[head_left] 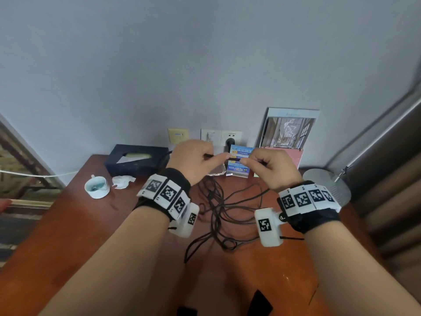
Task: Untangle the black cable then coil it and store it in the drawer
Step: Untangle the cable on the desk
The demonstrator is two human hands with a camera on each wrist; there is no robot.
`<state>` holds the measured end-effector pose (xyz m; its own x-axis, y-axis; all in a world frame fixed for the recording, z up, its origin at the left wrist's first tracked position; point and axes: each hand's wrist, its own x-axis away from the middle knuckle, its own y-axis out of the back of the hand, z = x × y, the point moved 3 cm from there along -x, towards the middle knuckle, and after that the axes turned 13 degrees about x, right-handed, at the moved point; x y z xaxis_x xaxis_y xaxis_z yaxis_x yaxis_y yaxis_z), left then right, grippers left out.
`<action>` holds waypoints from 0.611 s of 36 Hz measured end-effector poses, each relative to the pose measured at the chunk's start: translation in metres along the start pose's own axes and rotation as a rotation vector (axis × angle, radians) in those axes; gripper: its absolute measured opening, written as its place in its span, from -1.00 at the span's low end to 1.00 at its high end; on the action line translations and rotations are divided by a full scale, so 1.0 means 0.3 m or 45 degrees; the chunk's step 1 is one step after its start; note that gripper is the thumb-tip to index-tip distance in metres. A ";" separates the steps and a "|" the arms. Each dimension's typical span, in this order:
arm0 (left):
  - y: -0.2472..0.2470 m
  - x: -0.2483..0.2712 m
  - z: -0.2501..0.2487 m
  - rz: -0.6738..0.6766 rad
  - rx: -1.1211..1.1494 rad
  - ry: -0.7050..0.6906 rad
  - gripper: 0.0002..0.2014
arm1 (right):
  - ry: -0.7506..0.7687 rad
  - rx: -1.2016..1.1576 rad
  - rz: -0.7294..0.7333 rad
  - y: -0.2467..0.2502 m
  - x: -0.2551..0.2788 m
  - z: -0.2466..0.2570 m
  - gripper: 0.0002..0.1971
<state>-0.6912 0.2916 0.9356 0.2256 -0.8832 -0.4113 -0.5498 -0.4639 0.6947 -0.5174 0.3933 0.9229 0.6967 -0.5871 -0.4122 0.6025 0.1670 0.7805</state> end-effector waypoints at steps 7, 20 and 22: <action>0.050 0.023 0.060 -0.074 -0.047 0.044 -0.42 | -0.116 0.068 0.029 0.008 0.032 -0.075 -0.70; -0.024 0.056 0.005 -0.074 0.202 0.159 -0.62 | -0.082 0.142 -0.046 -0.056 0.024 0.004 -0.80; -0.036 0.056 -0.017 -0.102 0.208 0.171 -0.51 | -0.073 0.164 -0.060 -0.067 0.022 0.018 -0.79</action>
<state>-0.6773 0.2815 0.9241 0.3727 -0.8504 -0.3714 -0.6463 -0.5251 0.5537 -0.5270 0.3819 0.9072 0.6435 -0.6365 -0.4252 0.5766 0.0377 0.8162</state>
